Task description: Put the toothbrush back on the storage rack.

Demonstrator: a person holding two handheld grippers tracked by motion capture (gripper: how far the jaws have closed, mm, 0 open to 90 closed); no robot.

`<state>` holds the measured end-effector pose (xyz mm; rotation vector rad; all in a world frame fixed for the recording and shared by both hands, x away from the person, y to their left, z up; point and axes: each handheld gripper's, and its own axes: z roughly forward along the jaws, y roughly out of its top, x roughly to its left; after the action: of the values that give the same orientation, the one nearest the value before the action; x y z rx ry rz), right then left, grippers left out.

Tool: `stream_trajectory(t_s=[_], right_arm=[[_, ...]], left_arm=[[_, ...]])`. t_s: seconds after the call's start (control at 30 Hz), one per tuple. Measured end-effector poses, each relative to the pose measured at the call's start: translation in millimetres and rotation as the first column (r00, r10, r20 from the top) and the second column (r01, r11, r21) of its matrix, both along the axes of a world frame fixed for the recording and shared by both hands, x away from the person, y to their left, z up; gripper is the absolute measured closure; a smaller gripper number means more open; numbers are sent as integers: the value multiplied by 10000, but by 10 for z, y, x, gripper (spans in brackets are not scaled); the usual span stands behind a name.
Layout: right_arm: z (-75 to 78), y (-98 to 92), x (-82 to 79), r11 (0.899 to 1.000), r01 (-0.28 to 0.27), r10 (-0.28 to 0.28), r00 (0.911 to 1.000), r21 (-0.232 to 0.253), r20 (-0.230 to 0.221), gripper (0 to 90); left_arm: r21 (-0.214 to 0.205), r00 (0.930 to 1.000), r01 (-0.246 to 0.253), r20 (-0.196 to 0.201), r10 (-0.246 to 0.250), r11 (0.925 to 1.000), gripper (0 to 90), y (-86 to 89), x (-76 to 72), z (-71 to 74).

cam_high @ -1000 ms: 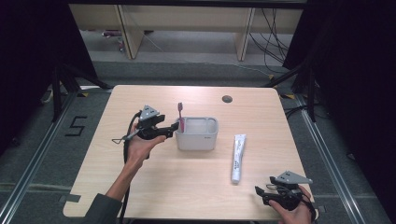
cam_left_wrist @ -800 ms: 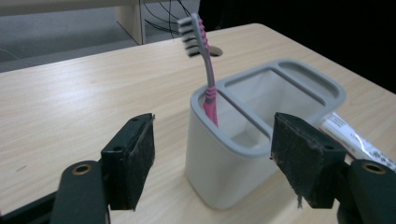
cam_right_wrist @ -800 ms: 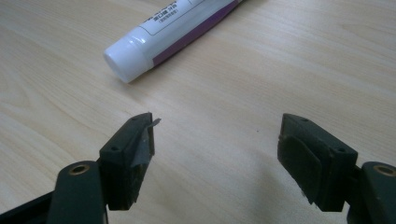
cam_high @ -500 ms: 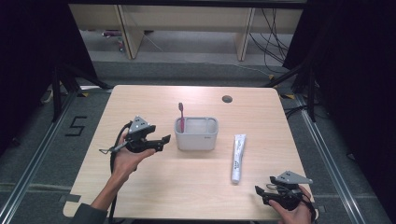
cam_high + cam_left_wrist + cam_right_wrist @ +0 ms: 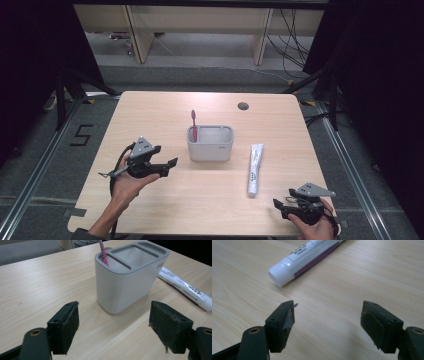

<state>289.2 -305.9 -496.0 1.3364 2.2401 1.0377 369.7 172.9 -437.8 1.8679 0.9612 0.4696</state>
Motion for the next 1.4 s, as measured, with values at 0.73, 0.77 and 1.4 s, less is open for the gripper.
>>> stream_trajectory(t_s=[0.73, 0.77, 1.4], right_arm=[[8, -29, 22, 10000, -89, 90, 9998, -27, 152, 280], [7, -31, 21, 9999, -112, 112, 9998, -35, 140, 280], [-4, -19, 15, 9999, -98, 99, 9999, -129, 101, 280]], left_arm=[[-113, 9977, 256, -627, -262, 9996, 174, 158, -488, -294], [-122, 9977, 260, -621, -267, 9996, 172, 172, -504, -312], [638, 9966, 283, -791, -232, 9976, 175, 264, -839, -496]])
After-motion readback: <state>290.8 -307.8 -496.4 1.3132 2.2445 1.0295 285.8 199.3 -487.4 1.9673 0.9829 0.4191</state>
